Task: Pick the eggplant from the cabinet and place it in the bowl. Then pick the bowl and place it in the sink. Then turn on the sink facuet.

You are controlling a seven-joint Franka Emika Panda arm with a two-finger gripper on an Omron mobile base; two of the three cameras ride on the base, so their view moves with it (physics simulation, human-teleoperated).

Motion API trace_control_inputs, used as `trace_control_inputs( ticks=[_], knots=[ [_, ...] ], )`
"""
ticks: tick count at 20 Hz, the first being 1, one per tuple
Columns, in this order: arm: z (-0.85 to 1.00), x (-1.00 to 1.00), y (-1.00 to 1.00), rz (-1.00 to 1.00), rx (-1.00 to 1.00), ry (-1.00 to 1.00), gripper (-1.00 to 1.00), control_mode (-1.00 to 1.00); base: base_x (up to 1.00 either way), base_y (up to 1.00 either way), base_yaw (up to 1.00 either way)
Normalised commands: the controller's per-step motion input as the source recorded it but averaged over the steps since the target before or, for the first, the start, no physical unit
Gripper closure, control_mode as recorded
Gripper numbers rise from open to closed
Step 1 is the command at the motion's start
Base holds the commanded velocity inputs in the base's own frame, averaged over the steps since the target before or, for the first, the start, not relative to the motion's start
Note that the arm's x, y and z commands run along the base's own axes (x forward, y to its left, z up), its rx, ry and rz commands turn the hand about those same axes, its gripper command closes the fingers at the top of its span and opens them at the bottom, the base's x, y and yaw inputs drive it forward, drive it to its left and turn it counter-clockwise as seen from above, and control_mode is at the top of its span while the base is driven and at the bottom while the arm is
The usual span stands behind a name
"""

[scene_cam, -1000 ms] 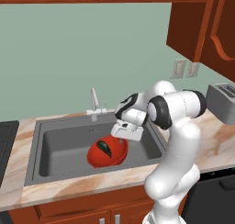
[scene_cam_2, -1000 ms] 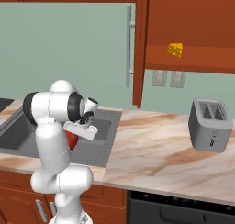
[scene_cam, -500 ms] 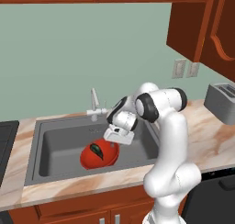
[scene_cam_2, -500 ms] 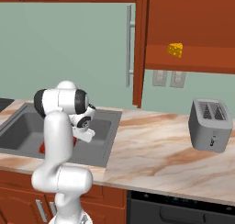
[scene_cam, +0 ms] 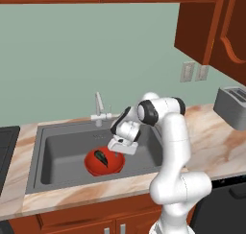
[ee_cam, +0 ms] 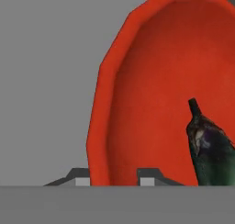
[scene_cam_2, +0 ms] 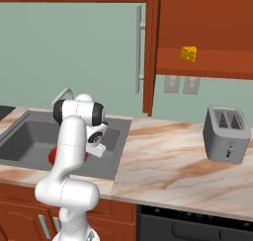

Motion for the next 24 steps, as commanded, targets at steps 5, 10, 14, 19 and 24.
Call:
trace_control_inputs(
  ticks=[5,10,14,19,24],
  knots=[
    [-0.38,0.45,0.15,0.00,-0.01,0.00,1.00,-1.00,0.00,0.00,0.00],
    [0.31,-0.05,0.12,0.00,0.00,-0.01,-1.00,-1.00,0.00,0.00,0.00],
    [0.85,-0.21,-0.09,0.00,0.00,-0.04,-1.00,-1.00,0.00,0.00,0.00],
    [0.82,-0.18,-0.11,-0.01,0.00,-0.01,-1.00,-1.00,0.00,0.00,0.00],
    [0.61,-0.57,0.00,-0.11,0.26,0.23,-1.00,-1.00,0.00,0.00,0.00]
  ],
)
